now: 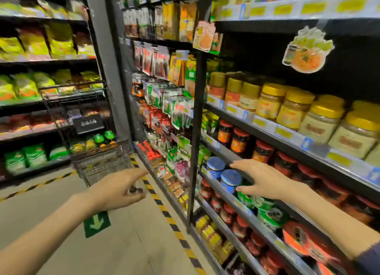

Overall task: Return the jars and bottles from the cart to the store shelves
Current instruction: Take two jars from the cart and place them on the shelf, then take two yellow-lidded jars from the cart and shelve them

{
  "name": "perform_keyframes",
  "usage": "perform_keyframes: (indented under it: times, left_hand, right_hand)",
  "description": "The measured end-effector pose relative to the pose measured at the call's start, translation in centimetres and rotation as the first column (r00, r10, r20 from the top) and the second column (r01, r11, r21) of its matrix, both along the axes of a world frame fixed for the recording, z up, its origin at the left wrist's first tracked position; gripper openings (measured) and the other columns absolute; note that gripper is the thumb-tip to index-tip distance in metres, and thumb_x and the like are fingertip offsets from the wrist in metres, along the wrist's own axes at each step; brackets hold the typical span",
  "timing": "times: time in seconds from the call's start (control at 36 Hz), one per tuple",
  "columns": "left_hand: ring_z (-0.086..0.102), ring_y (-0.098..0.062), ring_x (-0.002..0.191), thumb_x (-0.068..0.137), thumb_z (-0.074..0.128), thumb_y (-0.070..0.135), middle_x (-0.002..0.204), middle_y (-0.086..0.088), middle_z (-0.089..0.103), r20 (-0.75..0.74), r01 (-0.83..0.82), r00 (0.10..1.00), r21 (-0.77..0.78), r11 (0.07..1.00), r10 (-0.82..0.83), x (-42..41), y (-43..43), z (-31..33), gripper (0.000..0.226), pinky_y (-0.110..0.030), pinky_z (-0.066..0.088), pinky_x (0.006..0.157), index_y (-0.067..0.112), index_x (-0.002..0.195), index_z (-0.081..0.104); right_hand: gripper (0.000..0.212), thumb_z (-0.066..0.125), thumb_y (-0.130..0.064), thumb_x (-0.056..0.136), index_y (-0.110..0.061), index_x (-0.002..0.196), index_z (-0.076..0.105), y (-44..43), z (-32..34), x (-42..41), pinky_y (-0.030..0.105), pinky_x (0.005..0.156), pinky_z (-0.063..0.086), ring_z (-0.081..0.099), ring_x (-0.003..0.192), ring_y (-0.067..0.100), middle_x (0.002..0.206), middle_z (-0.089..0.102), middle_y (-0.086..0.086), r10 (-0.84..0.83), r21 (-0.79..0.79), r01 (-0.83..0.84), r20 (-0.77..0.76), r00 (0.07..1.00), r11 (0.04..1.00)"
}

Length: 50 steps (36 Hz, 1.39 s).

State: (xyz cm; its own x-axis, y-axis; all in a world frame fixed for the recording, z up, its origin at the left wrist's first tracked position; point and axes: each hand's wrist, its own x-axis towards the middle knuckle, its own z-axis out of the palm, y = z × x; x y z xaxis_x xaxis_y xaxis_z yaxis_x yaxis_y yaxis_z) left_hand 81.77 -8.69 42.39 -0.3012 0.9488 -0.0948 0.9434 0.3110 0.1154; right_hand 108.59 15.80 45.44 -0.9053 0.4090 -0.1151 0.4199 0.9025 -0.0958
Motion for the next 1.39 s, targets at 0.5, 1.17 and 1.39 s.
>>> perform_keyframes:
  times: [0.5, 1.17, 1.39]
  left_hand:
    - [0.052, -0.012, 0.113, 0.091, 0.049, 0.047, 0.15, 0.009, 0.032, 0.022, -0.462, 0.885, -0.081, 0.883, 0.465, -23.1, -12.9, 0.9, 0.064, -0.016, 0.036, 0.083, 0.029, 0.146, 0.021]
    - [0.047, -0.014, 0.125, 0.088, 0.053, 0.048, 0.147, 0.006, 0.039, 0.093, -0.644, 0.759, -0.043, 0.764, 0.645, -52.9, -3.9, -4.5, 0.064, -0.025, 0.036, 0.1, 0.024, 0.143, 0.03]
    - [0.044, -0.015, 0.129, 0.085, 0.056, 0.05, 0.146, 0.004, 0.041, 0.121, -0.669, 0.733, -0.053, 0.741, 0.67, -63.2, 1.6, -6.8, 0.067, -0.029, 0.035, 0.106, 0.022, 0.143, 0.034]
  right_hand:
    - [0.07, 0.059, -0.04, 0.088, -0.023, 0.146, 0.025, -6.6, -1.5, -35.8, 0.029, 0.109, 0.03, 0.032, 0.136, 0.015, 0.15, 0.031, -0.002, 0.317, -0.068, -0.317, -0.007, 0.948, 0.946]
    - [0.065, 0.059, -0.042, 0.087, -0.025, 0.143, 0.031, 3.4, -7.2, -72.7, 0.031, 0.11, 0.032, 0.036, 0.134, 0.015, 0.147, 0.038, -0.001, 0.543, -0.179, -0.532, 0.015, 0.84, 0.828]
    - [0.064, 0.06, -0.042, 0.085, -0.027, 0.142, 0.034, 8.4, -9.3, -84.1, 0.036, 0.111, 0.032, 0.036, 0.135, 0.017, 0.146, 0.04, 0.0, 0.558, -0.268, -0.54, -0.01, 0.83, 0.798]
